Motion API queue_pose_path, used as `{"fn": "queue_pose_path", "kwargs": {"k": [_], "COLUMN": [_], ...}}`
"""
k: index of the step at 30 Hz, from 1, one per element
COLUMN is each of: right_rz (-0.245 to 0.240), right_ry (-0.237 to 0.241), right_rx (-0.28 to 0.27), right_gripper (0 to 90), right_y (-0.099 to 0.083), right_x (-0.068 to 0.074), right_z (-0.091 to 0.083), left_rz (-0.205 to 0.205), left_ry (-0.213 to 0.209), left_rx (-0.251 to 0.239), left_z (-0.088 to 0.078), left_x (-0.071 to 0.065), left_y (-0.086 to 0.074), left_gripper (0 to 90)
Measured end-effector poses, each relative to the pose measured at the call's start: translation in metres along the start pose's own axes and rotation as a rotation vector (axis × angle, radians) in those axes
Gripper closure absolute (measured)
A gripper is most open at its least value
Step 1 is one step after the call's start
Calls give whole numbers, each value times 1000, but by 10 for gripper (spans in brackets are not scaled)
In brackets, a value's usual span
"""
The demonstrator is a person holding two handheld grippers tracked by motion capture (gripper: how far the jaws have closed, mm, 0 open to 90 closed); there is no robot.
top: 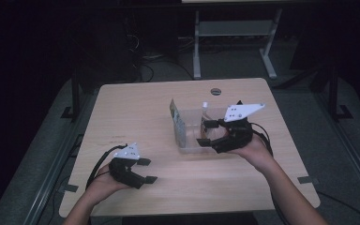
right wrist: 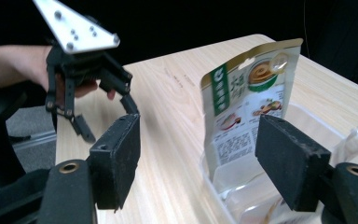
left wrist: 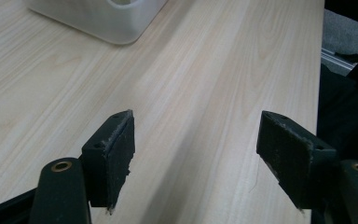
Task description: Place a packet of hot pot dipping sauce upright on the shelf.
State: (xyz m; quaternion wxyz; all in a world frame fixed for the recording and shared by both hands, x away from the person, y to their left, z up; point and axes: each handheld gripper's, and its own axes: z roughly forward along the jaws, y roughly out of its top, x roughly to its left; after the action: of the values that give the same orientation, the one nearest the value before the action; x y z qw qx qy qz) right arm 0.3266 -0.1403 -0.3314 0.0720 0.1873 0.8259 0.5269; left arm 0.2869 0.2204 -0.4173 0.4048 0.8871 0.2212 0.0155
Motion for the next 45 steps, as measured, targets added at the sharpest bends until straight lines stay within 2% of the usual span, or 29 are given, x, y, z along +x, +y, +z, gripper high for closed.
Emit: {"fn": "queue_pose_path", "kwargs": {"k": [4, 10, 15, 22, 28, 31, 36, 39, 45], "right_rz": [-11, -11, 16, 55, 94, 96, 109, 104, 121], "right_ry": [-6, -43, -75, -148, -209, -241, -274, -287, -293], "right_rx": [23, 52, 88, 158, 219, 240, 237, 237, 242], "right_gripper": [295, 279, 272, 270, 267, 267, 263, 262, 256], "right_y": [-11, -34, -58, -91, -117, -129, -137, -140, -145], "right_x": [10, 18, 21, 16, 12, 10, 4, 0, -5], "right_z": [-6, -19, -31, -42, -51, -57, -63, -64, -66], "left_rz": [2, -10, -13, -5, -24, -16, 2, 10, 5], "left_ry": [2, 19, 39, 81, 100, 128, 174, 181, 186], "left_rx": [22, 17, 16, 49, 62, 82, 135, 160, 154], "left_z": [-3, -10, -15, -20, -24, -26, -26, -27, -26], "left_x": [-4, -6, -7, -9, -8, -6, -1, 2, 5], "left_y": [-6, -18, -26, -36, -46, -48, -53, -56, -58], "left_gripper": [273, 273, 273, 270, 265, 264, 251, 240, 226]}}
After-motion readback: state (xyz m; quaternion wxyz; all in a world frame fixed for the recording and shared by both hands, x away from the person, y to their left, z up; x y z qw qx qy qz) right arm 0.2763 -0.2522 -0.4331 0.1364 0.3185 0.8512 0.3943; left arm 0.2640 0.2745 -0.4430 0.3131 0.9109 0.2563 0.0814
